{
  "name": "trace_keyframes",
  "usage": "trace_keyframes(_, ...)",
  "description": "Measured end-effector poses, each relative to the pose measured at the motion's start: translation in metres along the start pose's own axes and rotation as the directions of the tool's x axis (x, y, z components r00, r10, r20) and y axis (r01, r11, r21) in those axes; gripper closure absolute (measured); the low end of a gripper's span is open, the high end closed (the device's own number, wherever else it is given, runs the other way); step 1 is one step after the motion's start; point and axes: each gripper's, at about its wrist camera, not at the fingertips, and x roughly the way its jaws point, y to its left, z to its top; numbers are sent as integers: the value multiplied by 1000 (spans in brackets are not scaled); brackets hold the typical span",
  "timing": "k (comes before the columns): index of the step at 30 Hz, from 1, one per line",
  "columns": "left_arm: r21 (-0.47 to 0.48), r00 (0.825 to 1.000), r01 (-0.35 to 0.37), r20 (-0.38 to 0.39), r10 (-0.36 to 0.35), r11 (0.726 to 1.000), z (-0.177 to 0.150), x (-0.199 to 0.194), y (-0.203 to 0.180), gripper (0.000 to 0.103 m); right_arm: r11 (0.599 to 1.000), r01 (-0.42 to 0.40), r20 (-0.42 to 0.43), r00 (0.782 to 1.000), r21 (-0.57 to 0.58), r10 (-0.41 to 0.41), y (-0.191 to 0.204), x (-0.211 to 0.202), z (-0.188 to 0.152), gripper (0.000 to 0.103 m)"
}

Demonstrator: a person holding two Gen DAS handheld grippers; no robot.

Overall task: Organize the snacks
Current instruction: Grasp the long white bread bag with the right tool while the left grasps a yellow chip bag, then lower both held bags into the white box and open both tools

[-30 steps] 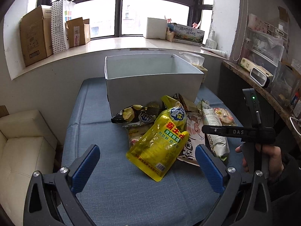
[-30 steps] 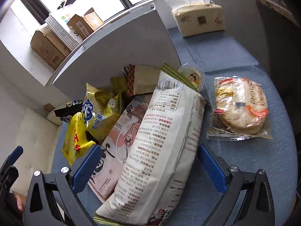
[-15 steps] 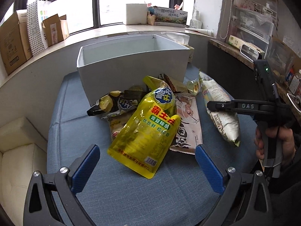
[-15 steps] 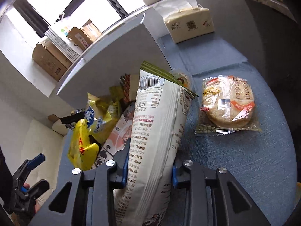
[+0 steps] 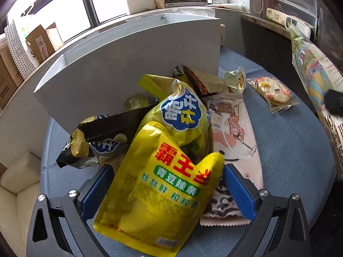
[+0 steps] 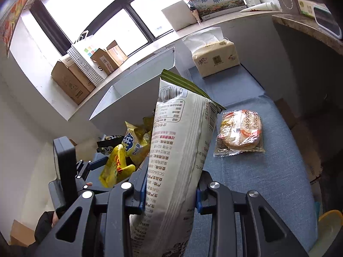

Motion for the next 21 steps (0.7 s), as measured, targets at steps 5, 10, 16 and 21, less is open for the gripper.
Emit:
trace_keyframes(5,9,999,10,32,-10,1000,-1,-13,5,20,1000,-7,-13,1000,6,7,6,8,2,67)
trace_keyframes(10,-19,996,58,66,-57,998,-8,-38,14,43,1000,-12,-7,1000,-2,12,9,5,2,67)
trace_keyframes(16,-88,991,81,112,-71,993,-16,-61,33,62,1000,-12,-12,1000,-15,12,15,5,1,67)
trace_keyframes(21,-138,979,113,182,-86,984,-18,-94,50,68,999,-16,-13,1000,-38,15,23,4,1,67)
